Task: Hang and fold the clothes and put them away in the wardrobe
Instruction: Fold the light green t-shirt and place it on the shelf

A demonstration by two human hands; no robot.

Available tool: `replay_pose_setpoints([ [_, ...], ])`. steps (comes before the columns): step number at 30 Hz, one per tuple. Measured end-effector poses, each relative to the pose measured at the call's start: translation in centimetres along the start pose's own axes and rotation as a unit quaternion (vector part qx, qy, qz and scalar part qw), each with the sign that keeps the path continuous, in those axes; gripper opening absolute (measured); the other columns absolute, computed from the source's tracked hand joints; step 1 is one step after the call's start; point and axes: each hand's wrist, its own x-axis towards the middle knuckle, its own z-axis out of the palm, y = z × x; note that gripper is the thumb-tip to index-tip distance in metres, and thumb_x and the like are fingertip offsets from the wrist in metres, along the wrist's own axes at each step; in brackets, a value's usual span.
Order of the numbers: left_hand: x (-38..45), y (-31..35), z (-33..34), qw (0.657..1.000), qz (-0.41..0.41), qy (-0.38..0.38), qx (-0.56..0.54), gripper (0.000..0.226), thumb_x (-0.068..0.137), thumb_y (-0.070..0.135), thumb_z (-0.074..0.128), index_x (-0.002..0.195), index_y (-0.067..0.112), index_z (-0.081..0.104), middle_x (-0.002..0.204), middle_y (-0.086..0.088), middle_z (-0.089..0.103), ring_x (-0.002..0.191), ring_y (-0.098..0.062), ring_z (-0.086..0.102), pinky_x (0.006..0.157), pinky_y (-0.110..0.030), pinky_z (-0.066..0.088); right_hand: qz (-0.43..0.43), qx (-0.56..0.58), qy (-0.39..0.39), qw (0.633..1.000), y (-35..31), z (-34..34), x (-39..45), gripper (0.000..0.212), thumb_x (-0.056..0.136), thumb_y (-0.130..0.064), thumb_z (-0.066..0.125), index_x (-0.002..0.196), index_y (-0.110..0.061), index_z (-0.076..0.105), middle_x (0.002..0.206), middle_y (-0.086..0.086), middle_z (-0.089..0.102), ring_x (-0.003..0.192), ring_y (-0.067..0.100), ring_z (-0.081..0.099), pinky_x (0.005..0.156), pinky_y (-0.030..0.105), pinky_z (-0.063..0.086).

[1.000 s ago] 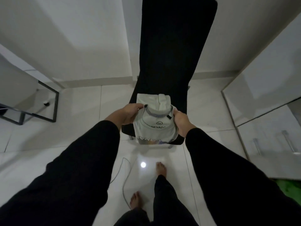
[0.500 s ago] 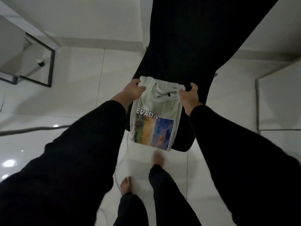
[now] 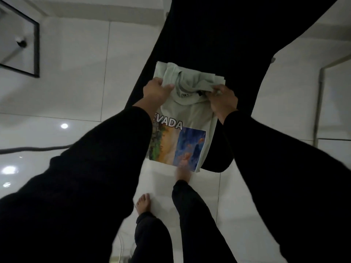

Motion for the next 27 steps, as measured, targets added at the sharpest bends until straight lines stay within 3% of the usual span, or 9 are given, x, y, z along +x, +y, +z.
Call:
replay_pose_setpoints([
  [3, 0.4, 0.4, -0.2, 0.994, -0.023, 0.054, -0.092, 0.030, 0.088, 0.037, 0.060, 0.107, 0.014, 0.058, 0.106, -0.005, 0.063, 0.103, -0.022, 0.060, 0.088, -0.029, 0.045, 0.030, 0.002, 0.043, 0.999, -1.4, -0.6, 0.5, 0.031, 0.092, -0.033, 0.057, 0.111, -0.009, 0.064, 0.113, 0.009, 0.065, 0.106, 0.023, 0.061, 0.073, 0.020, 0.040],
  [6, 0.4, 0.0, -0.7, 0.976, -0.066, 0.118, -0.171, 0.019, 0.089, 0.036, 0.059, 0.096, 0.020, 0.052, 0.094, 0.002, 0.056, 0.091, -0.018, 0.056, 0.085, -0.028, 0.046, 0.056, 0.158, 0.104, 0.980, -2.3, -1.2, 1.4, 0.042, 0.093, -0.021, 0.055, 0.133, -0.013, 0.049, 0.114, 0.001, 0.059, 0.103, 0.012, 0.056, 0.071, 0.013, 0.039],
  [10, 0.1, -2.0, -0.3, 0.980, -0.089, 0.116, -0.137, 0.042, 0.083, 0.045, 0.063, 0.112, 0.016, 0.056, 0.118, -0.004, 0.054, 0.111, -0.022, 0.053, 0.100, -0.037, 0.042, 0.079, 0.144, 0.072, 0.984, -1.6, -0.2, 1.2, 0.076, 0.087, -0.027, 0.062, 0.150, -0.019, 0.019, 0.138, 0.009, 0.044, 0.124, 0.025, 0.048, 0.095, 0.030, 0.044],
  [14, -3.5, -5.1, 1.9, 0.974, -0.121, 0.172, -0.086, 0.052, 0.081, 0.051, 0.062, 0.121, 0.020, 0.049, 0.137, -0.002, 0.036, 0.128, -0.021, 0.034, 0.104, -0.050, 0.032, 0.137, 0.067, 0.076, 0.985, 0.3, 1.0, 0.3, 0.084, 0.081, -0.039, 0.070, 0.146, -0.012, 0.024, 0.144, 0.014, 0.036, 0.130, 0.032, 0.042, 0.102, 0.037, 0.039],
  [18, -6.7, -8.8, 4.1, 0.969, -0.121, 0.192, -0.098, 0.061, 0.076, 0.055, 0.066, 0.119, 0.019, 0.045, 0.134, -0.005, 0.035, 0.123, -0.024, 0.037, 0.097, -0.040, 0.037, 0.151, 0.144, 0.027, 0.978, 0.6, 1.6, -0.2, 0.080, 0.075, -0.039, 0.077, 0.136, -0.005, 0.039, 0.134, 0.009, 0.052, 0.118, 0.026, 0.054, 0.093, 0.032, 0.047],
  [21, -8.1, -10.5, 4.8, 0.973, -0.111, 0.166, -0.119, 0.065, 0.073, 0.052, 0.071, 0.116, 0.012, 0.042, 0.121, -0.008, 0.040, 0.106, -0.024, 0.046, 0.091, -0.031, 0.039, 0.149, 0.163, -0.029, 0.975, 0.9, 2.0, -1.2, 0.083, 0.065, -0.043, 0.083, 0.131, -0.004, 0.049, 0.126, 0.002, 0.059, 0.111, 0.021, 0.059, 0.092, 0.032, 0.050],
  [23, -9.0, -11.1, 4.7, 0.978, -0.129, 0.116, -0.113, 0.069, 0.074, 0.052, 0.071, 0.117, 0.010, 0.039, 0.120, -0.009, 0.041, 0.098, -0.022, 0.047, 0.085, -0.029, 0.039, 0.143, 0.197, -0.077, 0.967, 1.2, 2.9, -2.1, 0.066, 0.073, -0.030, 0.081, 0.125, -0.002, 0.053, 0.116, -0.001, 0.060, 0.102, 0.016, 0.058, 0.093, 0.030, 0.049],
  [25, -9.8, -11.9, 4.5, 0.981, -0.157, 0.043, -0.105, 0.072, 0.074, 0.054, 0.070, 0.121, 0.009, 0.038, 0.121, -0.011, 0.048, 0.102, -0.024, 0.053, 0.082, -0.030, 0.041, 0.141, 0.228, -0.117, 0.956, 1.3, 3.6, -3.4, 0.056, 0.074, -0.022, 0.081, 0.121, -0.001, 0.058, 0.117, 0.004, 0.064, 0.100, 0.019, 0.060, 0.093, 0.030, 0.049],
  [27, -10.6, -13.0, 4.1, 0.983, -0.163, -0.055, -0.064, 0.072, 0.076, 0.053, 0.069, 0.126, 0.010, 0.043, 0.121, -0.011, 0.057, 0.108, -0.028, 0.058, 0.081, -0.030, 0.044, 0.148, 0.242, -0.133, 0.950, 1.3, 4.1, -4.6, 0.063, 0.068, -0.026, 0.084, 0.121, -0.003, 0.060, 0.119, 0.007, 0.065, 0.103, 0.022, 0.062, 0.094, 0.032, 0.049],
])
